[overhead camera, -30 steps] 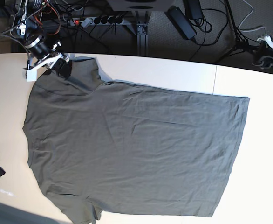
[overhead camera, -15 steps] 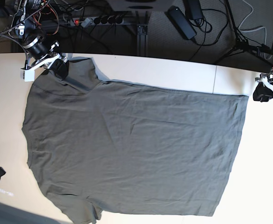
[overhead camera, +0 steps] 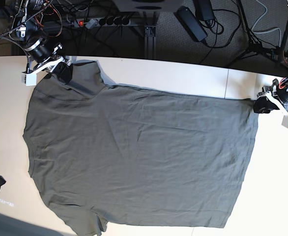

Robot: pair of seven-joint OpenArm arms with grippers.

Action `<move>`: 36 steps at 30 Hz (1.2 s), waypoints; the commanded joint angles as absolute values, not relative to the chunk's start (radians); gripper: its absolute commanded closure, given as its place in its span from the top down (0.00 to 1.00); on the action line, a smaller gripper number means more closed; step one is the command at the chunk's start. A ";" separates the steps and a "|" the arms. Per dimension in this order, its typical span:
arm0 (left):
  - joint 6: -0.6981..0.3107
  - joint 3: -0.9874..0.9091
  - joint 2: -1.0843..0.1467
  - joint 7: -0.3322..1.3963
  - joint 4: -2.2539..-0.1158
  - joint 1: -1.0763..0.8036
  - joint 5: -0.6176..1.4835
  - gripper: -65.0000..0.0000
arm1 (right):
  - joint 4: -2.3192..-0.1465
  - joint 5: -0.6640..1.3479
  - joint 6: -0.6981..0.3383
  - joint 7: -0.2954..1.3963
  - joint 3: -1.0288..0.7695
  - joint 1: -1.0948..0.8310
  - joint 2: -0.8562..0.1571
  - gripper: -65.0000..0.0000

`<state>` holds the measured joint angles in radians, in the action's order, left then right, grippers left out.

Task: Fold the T-shirt properly
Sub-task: 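Grasp the hem corner of the shirt with the left gripper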

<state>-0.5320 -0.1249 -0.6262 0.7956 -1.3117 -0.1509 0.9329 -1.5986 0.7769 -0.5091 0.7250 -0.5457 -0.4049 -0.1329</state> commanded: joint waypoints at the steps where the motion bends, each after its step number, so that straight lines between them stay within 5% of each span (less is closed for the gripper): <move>1: -0.546 -0.121 -0.631 0.818 -1.319 -0.147 0.915 0.35 | -1.612 0.777 -0.599 0.716 -0.551 -0.408 -0.149 0.00; 18: -0.544 -0.116 -0.604 0.872 -1.318 -0.121 0.879 0.36 | -1.612 0.777 -0.599 0.717 -0.551 -0.408 -0.155 0.00; 24: -0.546 -0.203 -0.676 0.840 -1.318 -0.111 0.878 0.61 | -1.612 0.778 -0.599 0.717 -0.551 -0.407 -0.155 0.00; 30: -0.543 -0.202 -0.712 0.775 -1.318 -0.111 0.840 0.61 | -1.612 0.777 -0.599 0.715 -0.551 -0.408 -0.154 0.00; 36: -0.536 -0.202 -0.706 0.950 -1.318 -0.111 0.975 0.61 | -1.612 0.777 -0.599 0.715 -0.551 -0.407 -0.155 0.00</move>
